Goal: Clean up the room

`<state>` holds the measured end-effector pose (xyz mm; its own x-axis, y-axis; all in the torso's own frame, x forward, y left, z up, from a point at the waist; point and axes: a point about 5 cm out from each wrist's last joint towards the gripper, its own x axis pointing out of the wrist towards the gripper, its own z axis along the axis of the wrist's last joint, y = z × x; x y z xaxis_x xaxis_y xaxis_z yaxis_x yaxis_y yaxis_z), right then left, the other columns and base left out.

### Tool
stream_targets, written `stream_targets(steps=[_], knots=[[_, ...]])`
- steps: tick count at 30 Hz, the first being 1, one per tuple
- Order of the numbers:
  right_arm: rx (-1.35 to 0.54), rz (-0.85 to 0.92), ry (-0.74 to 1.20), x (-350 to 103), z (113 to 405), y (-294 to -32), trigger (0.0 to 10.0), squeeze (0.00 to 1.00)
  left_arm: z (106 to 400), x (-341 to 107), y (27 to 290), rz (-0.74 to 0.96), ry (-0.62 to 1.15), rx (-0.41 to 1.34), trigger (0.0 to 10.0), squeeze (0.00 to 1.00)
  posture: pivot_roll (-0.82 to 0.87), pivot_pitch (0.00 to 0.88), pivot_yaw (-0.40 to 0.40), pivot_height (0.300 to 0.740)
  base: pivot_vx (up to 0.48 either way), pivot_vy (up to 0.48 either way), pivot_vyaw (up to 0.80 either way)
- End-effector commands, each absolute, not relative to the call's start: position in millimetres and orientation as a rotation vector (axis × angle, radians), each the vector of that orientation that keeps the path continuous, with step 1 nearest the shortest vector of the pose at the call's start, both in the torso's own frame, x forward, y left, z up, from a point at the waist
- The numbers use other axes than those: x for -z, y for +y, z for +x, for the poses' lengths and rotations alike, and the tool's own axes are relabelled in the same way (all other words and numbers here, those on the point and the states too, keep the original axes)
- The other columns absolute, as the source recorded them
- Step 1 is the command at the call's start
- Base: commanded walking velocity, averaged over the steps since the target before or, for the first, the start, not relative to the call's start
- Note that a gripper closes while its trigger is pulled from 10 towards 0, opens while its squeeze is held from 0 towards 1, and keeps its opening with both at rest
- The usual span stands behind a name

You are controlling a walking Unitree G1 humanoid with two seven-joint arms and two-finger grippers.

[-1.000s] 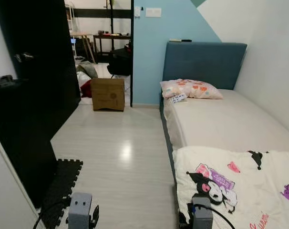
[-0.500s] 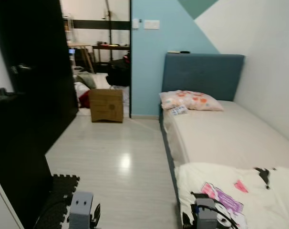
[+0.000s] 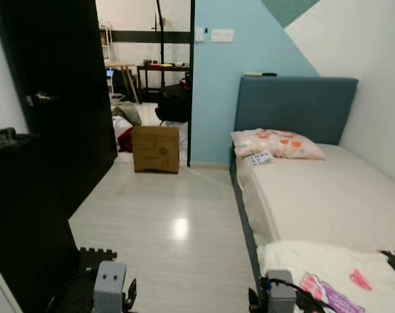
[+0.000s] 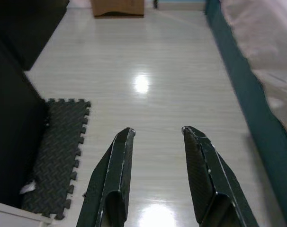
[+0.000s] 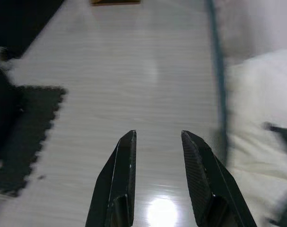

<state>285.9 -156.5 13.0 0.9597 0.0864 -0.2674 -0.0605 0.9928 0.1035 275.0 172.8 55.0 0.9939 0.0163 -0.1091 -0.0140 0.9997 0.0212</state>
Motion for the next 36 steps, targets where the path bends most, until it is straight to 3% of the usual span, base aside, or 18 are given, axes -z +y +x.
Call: stream_targets(steps=[1,36], knots=[[-0.057,0.093,0.296,-8.4,281.9,-162.7,10.0,0.00,272.6,-49.6,172.0,0.015,0.137,-0.014,10.0,0.00,0.06,0.085,-0.033,0.740,0.345,0.000,0.00],[-0.045,0.093,0.296,-10.6,285.7,-163.8,10.0,0.00,275.1,-48.0,171.9,0.016,0.147,-0.022,10.0,0.00,0.05,0.097,-0.035,0.740,0.341,0.000,0.00]])
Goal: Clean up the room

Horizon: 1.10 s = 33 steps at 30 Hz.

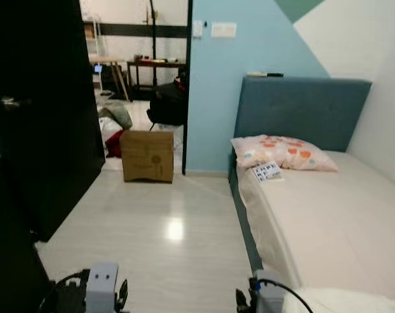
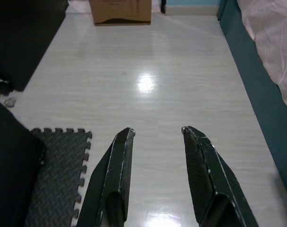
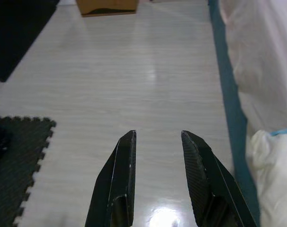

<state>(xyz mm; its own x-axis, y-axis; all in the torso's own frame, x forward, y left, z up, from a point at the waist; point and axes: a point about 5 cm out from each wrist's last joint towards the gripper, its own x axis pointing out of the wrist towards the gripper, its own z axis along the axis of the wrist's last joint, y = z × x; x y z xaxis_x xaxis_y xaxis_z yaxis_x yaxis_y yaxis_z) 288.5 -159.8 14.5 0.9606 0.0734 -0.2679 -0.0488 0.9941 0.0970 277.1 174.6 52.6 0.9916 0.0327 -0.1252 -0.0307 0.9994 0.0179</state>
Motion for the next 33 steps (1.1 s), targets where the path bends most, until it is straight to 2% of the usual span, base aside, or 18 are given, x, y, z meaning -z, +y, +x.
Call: stream_targets(steps=[1,33], knots=[[-0.044,0.093,0.296,-10.6,285.8,-163.9,10.0,0.00,275.2,-48.0,171.9,0.015,0.147,-0.022,10.0,0.00,0.05,0.097,-0.035,0.740,0.330,0.000,0.00],[-0.035,0.088,0.296,-10.3,285.9,-165.4,10.0,0.00,276.4,-47.6,172.4,0.015,0.146,-0.019,10.0,0.00,0.05,0.081,-0.029,0.740,0.326,0.000,0.00]])
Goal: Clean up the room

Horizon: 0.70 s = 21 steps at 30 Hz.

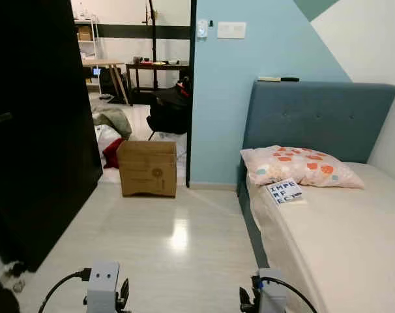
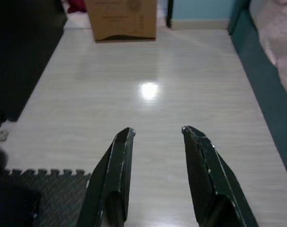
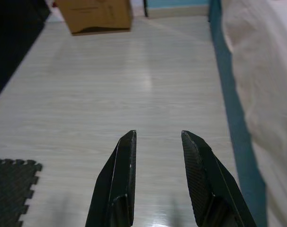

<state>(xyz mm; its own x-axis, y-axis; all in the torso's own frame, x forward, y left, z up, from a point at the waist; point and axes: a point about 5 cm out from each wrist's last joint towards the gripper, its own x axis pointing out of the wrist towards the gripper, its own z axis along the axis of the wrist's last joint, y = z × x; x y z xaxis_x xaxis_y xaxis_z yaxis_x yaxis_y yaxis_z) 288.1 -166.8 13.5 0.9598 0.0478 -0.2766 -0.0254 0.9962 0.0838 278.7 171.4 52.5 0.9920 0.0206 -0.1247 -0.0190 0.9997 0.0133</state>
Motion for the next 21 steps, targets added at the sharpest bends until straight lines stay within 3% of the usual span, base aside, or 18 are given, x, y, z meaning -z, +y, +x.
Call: stream_targets(steps=[1,14,21], knots=[[-0.033,0.088,0.296,-10.4,285.9,-165.7,10.0,0.00,276.5,-47.7,172.3,0.016,0.145,-0.017,10.0,0.00,0.05,0.078,-0.029,0.740,0.322,0.000,0.00],[-0.024,0.096,0.297,-9.8,285.1,-168.1,10.0,0.00,277.0,-47.3,169.7,0.017,0.145,-0.003,10.0,0.00,0.05,0.064,-0.022,0.740,0.319,0.000,0.00],[-0.026,0.098,0.293,-10.2,284.9,-168.3,10.0,0.00,277.5,-48.1,169.2,0.018,0.142,0.000,10.0,0.00,0.05,0.066,-0.023,0.740,0.314,0.000,-0.80]])
